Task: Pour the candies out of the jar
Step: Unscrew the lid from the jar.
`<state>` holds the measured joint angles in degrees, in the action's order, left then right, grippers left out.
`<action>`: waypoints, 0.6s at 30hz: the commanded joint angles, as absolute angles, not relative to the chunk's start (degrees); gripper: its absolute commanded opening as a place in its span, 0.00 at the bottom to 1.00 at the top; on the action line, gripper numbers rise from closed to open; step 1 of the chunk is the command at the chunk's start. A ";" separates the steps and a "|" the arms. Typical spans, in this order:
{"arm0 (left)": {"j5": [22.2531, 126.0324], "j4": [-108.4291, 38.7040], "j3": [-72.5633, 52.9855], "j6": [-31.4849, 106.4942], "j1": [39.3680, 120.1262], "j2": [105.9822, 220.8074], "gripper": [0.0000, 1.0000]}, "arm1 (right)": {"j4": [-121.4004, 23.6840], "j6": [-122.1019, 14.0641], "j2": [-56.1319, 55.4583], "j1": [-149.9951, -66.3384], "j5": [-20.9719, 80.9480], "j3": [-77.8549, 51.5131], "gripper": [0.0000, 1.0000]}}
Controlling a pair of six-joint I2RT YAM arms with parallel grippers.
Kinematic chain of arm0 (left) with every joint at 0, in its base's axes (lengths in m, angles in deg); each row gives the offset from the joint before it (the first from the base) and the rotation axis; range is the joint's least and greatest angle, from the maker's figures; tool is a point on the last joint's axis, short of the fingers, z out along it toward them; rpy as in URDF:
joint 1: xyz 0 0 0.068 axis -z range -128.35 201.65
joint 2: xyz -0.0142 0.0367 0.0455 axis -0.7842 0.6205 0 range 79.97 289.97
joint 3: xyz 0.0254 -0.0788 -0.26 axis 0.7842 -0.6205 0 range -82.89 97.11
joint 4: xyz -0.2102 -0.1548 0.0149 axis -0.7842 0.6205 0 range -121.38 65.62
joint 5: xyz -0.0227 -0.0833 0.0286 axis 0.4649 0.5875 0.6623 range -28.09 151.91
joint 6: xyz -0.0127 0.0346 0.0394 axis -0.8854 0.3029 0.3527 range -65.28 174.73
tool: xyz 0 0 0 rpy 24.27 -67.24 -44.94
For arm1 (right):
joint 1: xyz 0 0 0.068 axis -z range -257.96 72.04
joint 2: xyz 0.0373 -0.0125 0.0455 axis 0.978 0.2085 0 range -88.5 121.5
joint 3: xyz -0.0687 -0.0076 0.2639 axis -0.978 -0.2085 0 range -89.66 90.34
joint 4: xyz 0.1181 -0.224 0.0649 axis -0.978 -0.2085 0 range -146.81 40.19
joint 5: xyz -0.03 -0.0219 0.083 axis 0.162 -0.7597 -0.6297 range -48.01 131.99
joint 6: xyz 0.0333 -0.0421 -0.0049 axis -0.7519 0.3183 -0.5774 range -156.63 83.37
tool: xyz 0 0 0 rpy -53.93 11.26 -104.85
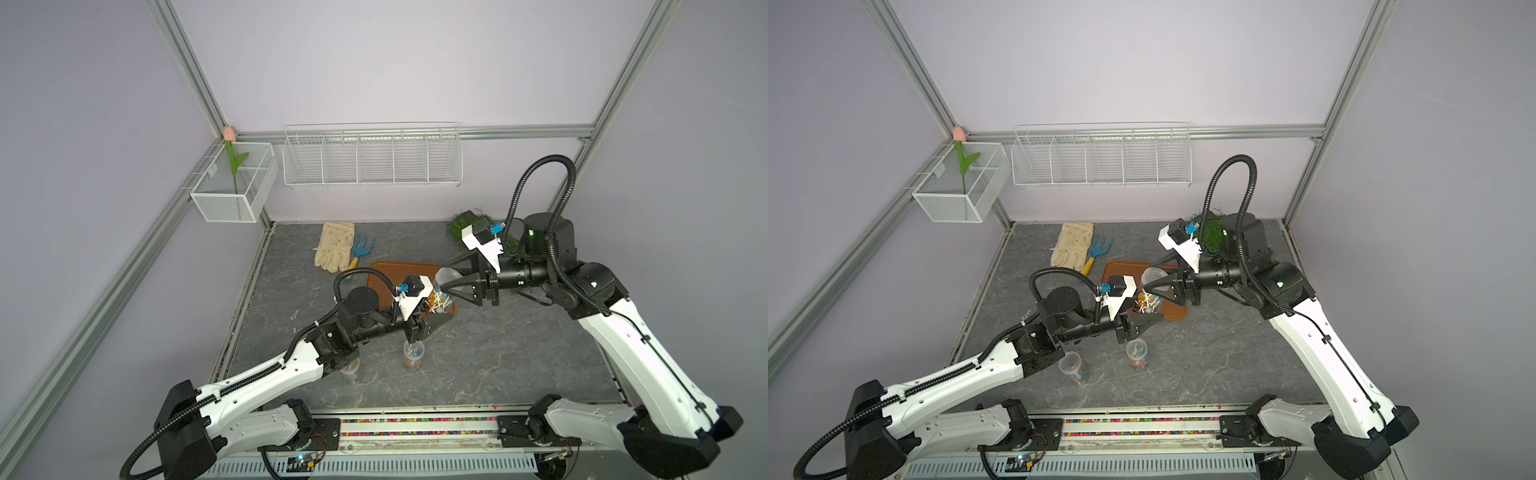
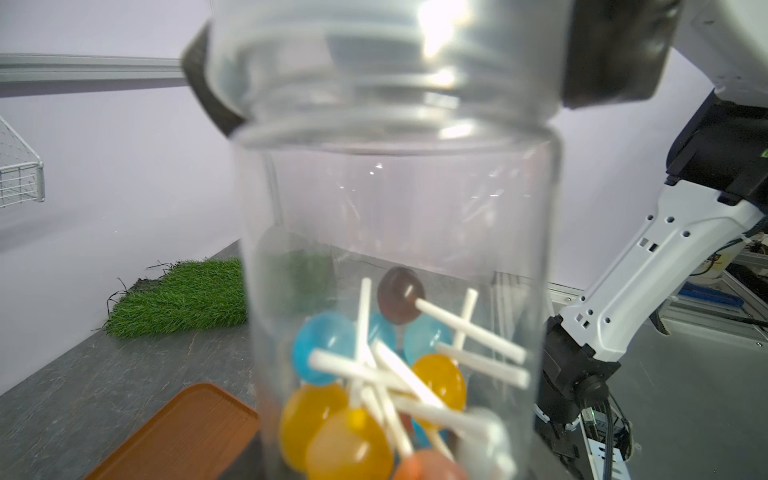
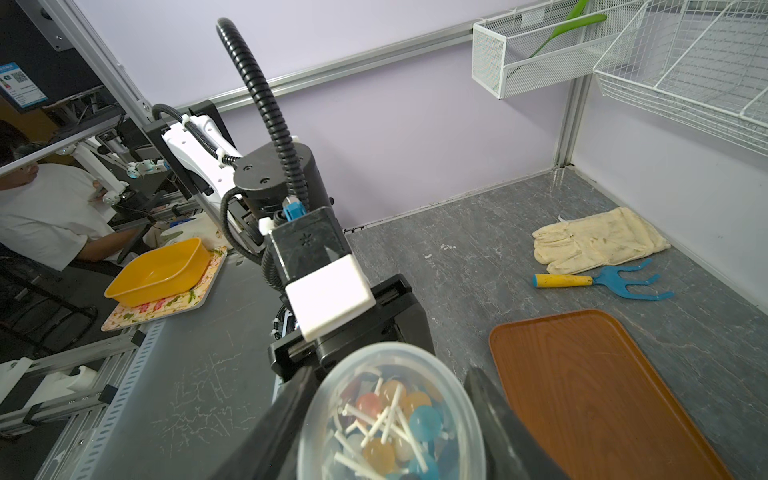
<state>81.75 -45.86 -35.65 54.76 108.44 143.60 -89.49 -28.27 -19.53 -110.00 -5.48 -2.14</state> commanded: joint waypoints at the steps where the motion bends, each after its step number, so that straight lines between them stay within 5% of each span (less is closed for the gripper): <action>1: 81.27 -47.63 -35.09 52.96 108.51 143.82 0.45 | -89.91 -27.39 -20.24 -110.62 -9.64 -2.02 0.86; 3: 80.54 -48.08 -35.46 52.96 108.53 143.71 0.45 | -88.26 -29.12 -21.17 -110.60 -9.21 -2.41 0.95; 7: 79.14 -48.26 -36.09 53.40 108.55 143.35 0.45 | -83.79 -36.46 -23.51 -110.66 -4.24 -3.59 0.99; 18: 76.68 -46.98 -36.66 55.14 108.59 143.20 0.46 | -87.61 -49.81 -24.52 -113.35 14.44 -4.04 0.97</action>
